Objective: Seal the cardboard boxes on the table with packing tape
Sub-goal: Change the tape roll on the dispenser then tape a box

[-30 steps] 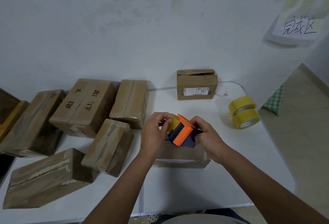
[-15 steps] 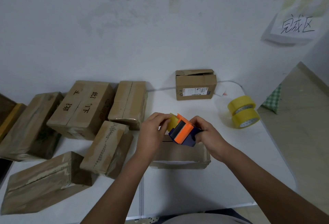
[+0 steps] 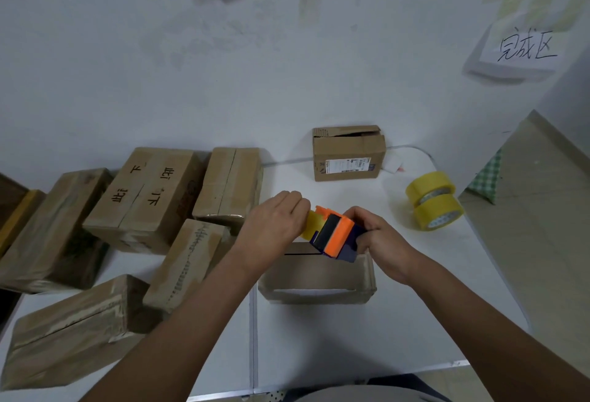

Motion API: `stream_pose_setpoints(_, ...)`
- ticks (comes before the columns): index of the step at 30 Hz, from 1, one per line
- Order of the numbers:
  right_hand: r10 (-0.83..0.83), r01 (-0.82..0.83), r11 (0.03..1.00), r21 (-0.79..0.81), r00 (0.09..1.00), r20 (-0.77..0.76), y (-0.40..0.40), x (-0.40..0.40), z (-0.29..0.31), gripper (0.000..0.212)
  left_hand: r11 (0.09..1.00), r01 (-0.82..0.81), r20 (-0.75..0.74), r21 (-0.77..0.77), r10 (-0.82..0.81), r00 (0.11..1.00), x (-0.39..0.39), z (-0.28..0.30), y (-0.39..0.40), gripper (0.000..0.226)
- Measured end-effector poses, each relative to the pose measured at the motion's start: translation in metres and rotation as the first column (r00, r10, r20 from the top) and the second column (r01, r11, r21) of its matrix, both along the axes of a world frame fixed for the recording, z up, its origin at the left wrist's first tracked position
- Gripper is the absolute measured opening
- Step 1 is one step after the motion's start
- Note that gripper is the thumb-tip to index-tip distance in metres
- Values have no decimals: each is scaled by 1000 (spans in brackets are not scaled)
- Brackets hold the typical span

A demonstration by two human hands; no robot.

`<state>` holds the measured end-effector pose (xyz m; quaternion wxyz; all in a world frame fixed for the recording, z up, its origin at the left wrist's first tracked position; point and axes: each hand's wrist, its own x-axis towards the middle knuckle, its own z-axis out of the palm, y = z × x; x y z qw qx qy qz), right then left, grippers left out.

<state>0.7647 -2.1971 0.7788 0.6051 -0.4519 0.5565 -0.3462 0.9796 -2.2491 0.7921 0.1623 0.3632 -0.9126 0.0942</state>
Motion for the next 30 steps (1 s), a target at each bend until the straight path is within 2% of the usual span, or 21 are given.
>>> stream_pose_setpoints(4,-172,172,985,17,966,195,-3,-11,-6,60,998,42,-57,-56,-45,997,10,0,2,11)
stream_pose_setpoints(6,-234,237,971,17,940,247,-5,-20,-1,67,995,49,-170,89,-33,985,18,-3,4,10)
stream_pose_setpoints(8,-224,230,973,0,947,231,-7,-25,5,63,958,16,-323,288,81,943,17,0,7,9)
stream_pose_setpoints(10,-185,192,981,-19,964,190,-9,-22,9,55,910,-21,-454,414,226,862,6,6,8,16)
stream_pose_setpoints(13,-128,133,991,-29,983,128,-8,-11,9,65,775,-48,-469,631,429,772,-13,13,4,30)
stream_pose_setpoints(15,-124,130,990,-56,988,92,-8,-8,5,51,703,-56,-432,709,496,753,-17,13,3,28)
stream_pose_setpoints(17,-142,148,986,-81,987,72,-7,-6,5,42,712,-76,-444,698,514,735,-18,10,6,22)
stream_pose_setpoints(20,-162,167,978,-125,986,47,-6,-1,4,41,767,-134,-476,627,514,714,-20,9,11,16)
stream_pose_setpoints(24,-197,198,969,-145,980,28,-5,2,3,39,786,-143,-511,602,516,687,-28,9,18,11)
stream_pose_setpoints(28,-238,244,968,-57,967,87,-4,-5,2,50,736,-28,-530,676,512,677,-31,11,21,14)
stream_pose_setpoints(30,-278,275,960,42,934,223,-3,-13,2,59,684,49,-531,728,518,671,-26,13,14,32)
